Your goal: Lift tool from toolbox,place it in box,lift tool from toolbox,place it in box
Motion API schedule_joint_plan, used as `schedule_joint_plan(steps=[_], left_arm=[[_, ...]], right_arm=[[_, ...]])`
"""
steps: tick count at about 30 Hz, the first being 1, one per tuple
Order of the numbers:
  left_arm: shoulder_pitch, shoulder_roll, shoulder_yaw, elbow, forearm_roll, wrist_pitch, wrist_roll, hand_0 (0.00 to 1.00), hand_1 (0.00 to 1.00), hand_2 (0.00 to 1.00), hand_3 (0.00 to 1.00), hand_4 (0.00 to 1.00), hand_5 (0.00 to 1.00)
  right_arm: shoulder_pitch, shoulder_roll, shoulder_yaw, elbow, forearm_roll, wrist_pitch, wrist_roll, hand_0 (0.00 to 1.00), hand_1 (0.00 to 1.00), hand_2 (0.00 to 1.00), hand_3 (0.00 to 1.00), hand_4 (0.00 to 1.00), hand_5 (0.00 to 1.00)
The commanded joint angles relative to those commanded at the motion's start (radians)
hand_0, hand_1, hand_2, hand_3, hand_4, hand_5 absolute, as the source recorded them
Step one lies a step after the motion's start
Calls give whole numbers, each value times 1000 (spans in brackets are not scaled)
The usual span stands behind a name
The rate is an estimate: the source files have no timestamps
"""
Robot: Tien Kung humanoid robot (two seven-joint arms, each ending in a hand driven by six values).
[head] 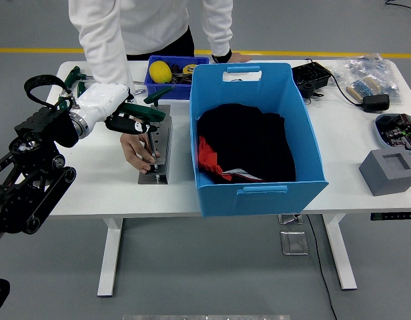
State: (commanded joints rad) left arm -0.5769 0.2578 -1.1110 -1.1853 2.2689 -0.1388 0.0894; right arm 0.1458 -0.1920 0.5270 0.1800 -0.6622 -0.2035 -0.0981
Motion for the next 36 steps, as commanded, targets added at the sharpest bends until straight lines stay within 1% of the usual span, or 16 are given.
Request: schedule_joint_plan(steps=[2, 3, 8, 9, 14, 15, 16, 21, 22, 27, 28, 33, 34, 36], left_arm=[[-3, 2, 3, -2, 0, 19, -2, 126, 2, 28, 96, 998, 712], [-4, 3, 4, -4, 0, 30, -3, 117, 2, 9, 72, 998, 735], [-8, 9, 9, -7, 0, 52, -6, 117, 2, 9, 72, 998, 735], [-7, 10, 10, -6, 0, 59, -7, 111, 2, 2, 66, 806, 638], [-7, 13, 15, -10, 0, 77, -11, 111, 2, 2, 66, 806, 638], [-8, 15, 17, -13, 0, 78, -12, 111, 2, 2, 66, 806, 638], [-9, 17, 18, -15, 0, 77, -12, 107, 2, 2, 59, 758, 606], [-14, 31, 20, -42, 0, 68, -8, 107, 2, 2, 59, 758, 606], [-16, 35, 19, -50, 0, 66, -7, 107, 2, 2, 57, 729, 567], [-24, 53, 15, -81, 0, 53, 0, 107, 2, 2, 57, 729, 567], [-26, 56, 15, -86, 0, 50, 1, 107, 2, 2, 60, 705, 526], [-37, 75, 16, -109, 0, 34, 7, 107, 2, 2, 60, 705, 526], [-38, 77, 16, -111, 0, 32, 8, 109, 2, 2, 61, 698, 509], [-43, 84, 17, -118, 0, 27, 9, 109, 2, 2, 61, 698, 509]], right_arm=[[1, 0, 1, 0, -1, 0, 0, 628, 623, 685, 535, 789, 574], [1, 0, 0, 0, 0, 0, 0, 628, 623, 685, 535, 789, 574], [1, -1, 3, 0, -2, 1, -1, 628, 623, 685, 535, 789, 574], [1, -1, 3, 0, -2, 0, 0, 628, 623, 685, 535, 789, 574], [1, -1, 6, 0, -5, 0, -1, 628, 623, 685, 535, 789, 575], [0, -1, 8, 0, -6, 0, -2, 628, 623, 685, 535, 789, 575], [0, 0, 10, 0, -8, 0, -2, 629, 623, 684, 535, 789, 574], [-1, 0, 16, 0, -13, 0, -3, 629, 623, 684, 535, 789, 574], [-1, 0, 19, 0, -16, 0, -3, 629, 622, 684, 535, 789, 574], [-3, 0, 24, 0, -22, 1, -5, 629, 622, 684, 535, 789, 574], [-3, 0, 25, 0, -23, 1, -5, 629, 623, 685, 535, 789, 575], [-4, 1, 28, 0, -25, 1, -6, 629, 623, 685, 535, 789, 575], [-4, 1, 28, 0, -25, 1, -6, 629, 623, 685, 535, 789, 575], [-4, 1, 29, 0, -26, 1, -6, 629, 623, 685, 535, 789, 575]])
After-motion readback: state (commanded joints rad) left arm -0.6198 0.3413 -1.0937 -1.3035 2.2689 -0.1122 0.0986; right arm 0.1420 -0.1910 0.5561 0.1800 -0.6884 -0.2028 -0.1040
